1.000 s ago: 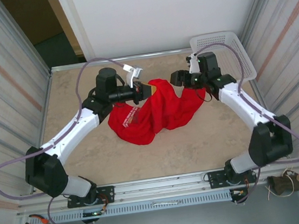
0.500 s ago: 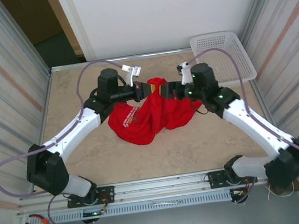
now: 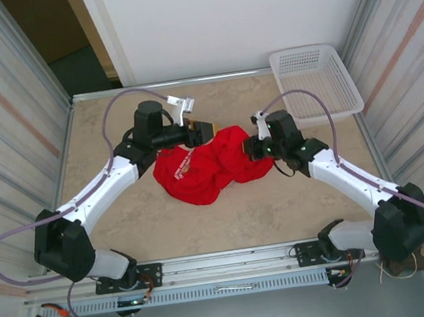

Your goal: Fold the inside-out t-shirt

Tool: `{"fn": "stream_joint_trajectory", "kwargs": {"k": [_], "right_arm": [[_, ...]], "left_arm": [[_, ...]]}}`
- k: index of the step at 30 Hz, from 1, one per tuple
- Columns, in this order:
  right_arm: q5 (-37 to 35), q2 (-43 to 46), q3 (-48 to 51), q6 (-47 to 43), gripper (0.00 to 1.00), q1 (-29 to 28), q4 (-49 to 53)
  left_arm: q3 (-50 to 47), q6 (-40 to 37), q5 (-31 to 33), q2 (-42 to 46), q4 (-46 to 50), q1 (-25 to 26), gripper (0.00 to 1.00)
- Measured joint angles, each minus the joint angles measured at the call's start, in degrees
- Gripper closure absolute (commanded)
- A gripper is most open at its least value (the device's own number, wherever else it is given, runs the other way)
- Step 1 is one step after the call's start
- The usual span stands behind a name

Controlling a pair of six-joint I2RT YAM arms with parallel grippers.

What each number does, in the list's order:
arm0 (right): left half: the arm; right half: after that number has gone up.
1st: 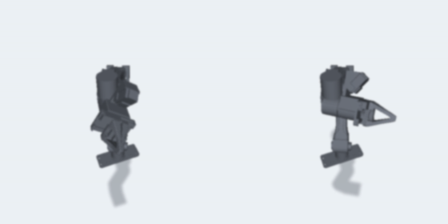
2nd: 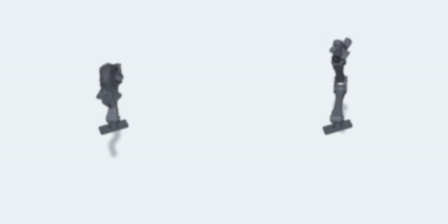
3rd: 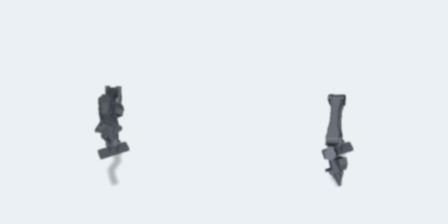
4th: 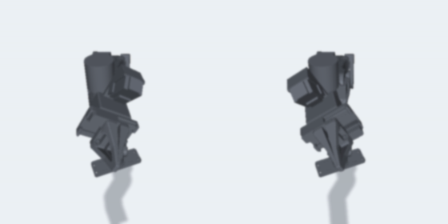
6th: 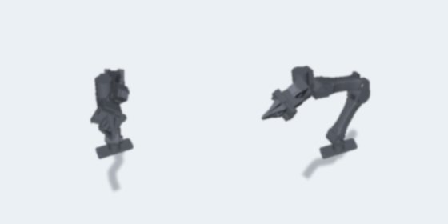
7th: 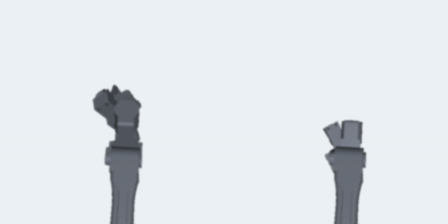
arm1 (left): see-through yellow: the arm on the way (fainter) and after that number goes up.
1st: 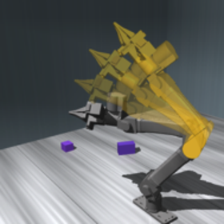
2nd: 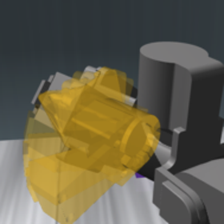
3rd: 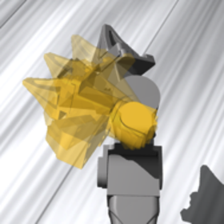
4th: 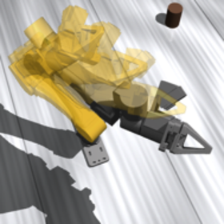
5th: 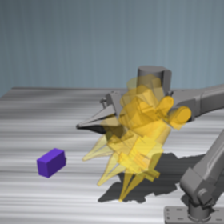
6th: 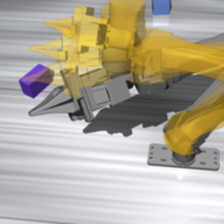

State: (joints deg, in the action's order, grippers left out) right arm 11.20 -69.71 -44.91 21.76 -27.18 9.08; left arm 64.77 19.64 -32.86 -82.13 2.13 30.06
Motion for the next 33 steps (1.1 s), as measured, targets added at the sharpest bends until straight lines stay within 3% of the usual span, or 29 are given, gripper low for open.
{"fn": "stream_joint_trajectory", "kwargs": {"k": [14, 22, 24, 27, 28, 33], "right_arm": [[1.7, 0.8, 3.5, 0.0, 1.0, 1.4, -4.1], [2.1, 1.2, 3.5, 0.0, 1.0, 1.4, -4.3], [2.1, 1.5, 3.5, 0.0, 1.0, 1.4, -4.3], [2.1, 2.1, 3.6, 0.0, 1.0, 1.5, -4.3], [2.1, 2.4, 3.6, 0.0, 1.0, 1.6, -4.3], [2.1, 2.4, 3.6, 0.0, 1.0, 4.3, -4.3]], "left_arm": [[-3.8, -14.2, 9.3, -8.3, 2.9, 5.9, 0.36], [1.2, -17.0, 11.1, -16.5, 3.7, 6.4, 0.45], [3.0, -17.2, 11.0, -18.4, 3.6, 6.4, 0.53], [4.5, -16.8, 9.4, -20.5, 2.2, 6.2, 0.95], [4.8, -16.7, 8.1, -21.0, 1.5, 6.0, 1.0], [5.1, -14.3, -1.1, -20.7, -1.2, 3.8, 1.0]]}}
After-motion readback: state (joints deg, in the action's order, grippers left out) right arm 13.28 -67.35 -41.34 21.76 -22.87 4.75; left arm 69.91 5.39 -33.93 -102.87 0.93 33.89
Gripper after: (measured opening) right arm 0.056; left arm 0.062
